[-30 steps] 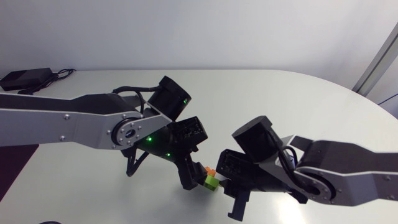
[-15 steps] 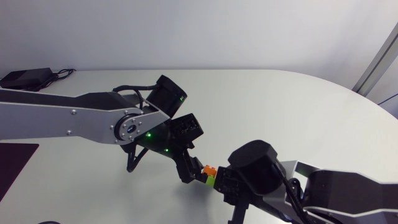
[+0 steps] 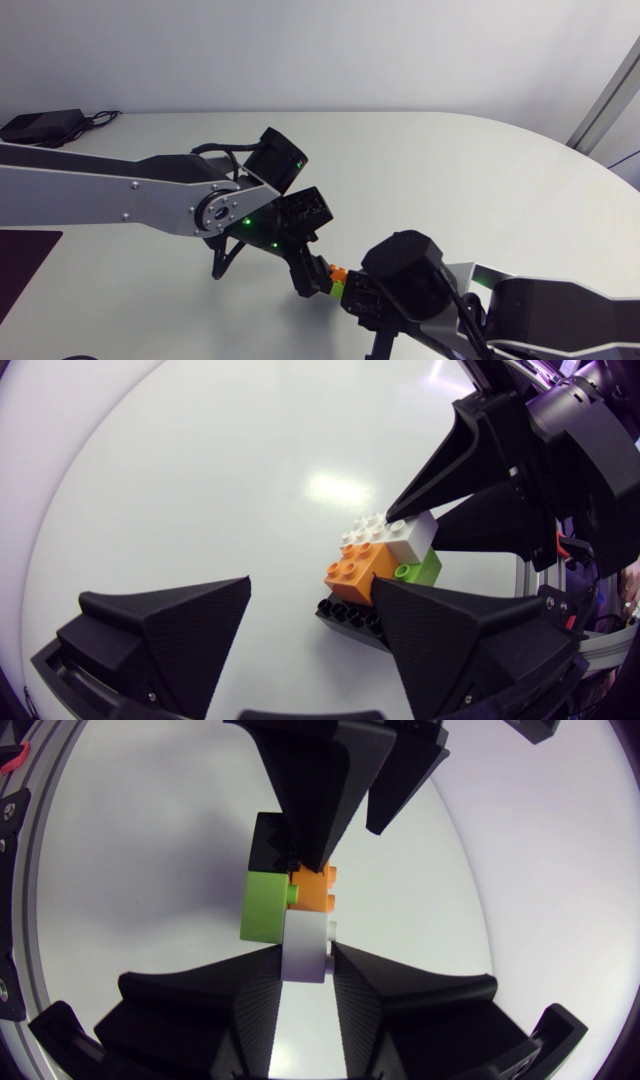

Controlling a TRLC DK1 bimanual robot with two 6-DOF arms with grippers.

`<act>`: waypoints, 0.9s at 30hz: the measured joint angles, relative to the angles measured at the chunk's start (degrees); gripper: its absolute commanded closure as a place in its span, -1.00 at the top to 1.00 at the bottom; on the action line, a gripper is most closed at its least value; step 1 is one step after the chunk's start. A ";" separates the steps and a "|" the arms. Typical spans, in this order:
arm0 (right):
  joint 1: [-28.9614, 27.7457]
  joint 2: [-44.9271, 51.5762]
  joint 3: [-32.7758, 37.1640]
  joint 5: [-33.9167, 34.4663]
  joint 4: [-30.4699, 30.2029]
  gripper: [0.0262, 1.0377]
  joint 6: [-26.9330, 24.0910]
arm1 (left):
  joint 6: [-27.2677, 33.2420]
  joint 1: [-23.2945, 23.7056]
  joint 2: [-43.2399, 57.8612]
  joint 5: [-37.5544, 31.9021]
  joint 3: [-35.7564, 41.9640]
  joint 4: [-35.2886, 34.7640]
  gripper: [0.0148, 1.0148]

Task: Disassemble duplo

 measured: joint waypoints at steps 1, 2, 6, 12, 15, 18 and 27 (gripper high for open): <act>-0.15 0.00 0.04 0.04 0.11 -0.60 -0.20 | 0.02 -0.07 0.00 -0.02 -0.04 0.15 0.65; -0.35 0.09 0.09 0.00 0.15 -0.60 -0.20 | 0.02 -0.15 0.00 -0.11 -0.04 0.20 0.65; -1.51 1.16 0.15 0.15 1.18 -0.60 -0.52 | 0.02 -0.66 0.00 -0.37 -0.55 0.70 0.65; -3.65 1.81 1.62 1.25 4.07 -0.60 -1.07 | 0.04 -1.60 0.00 -0.15 -2.29 0.15 0.65; -3.67 1.86 2.21 1.25 4.68 -0.60 -1.09 | 0.04 -2.19 0.02 -0.15 -2.71 0.09 0.65; -3.67 1.90 2.25 1.25 4.85 -0.60 -1.09 | 0.04 -2.21 0.00 -0.15 -2.71 0.11 0.65; -3.67 1.97 0.61 1.29 5.73 -0.60 -1.49 | -1.36 1.07 -2.10 -0.17 -2.54 1.99 0.65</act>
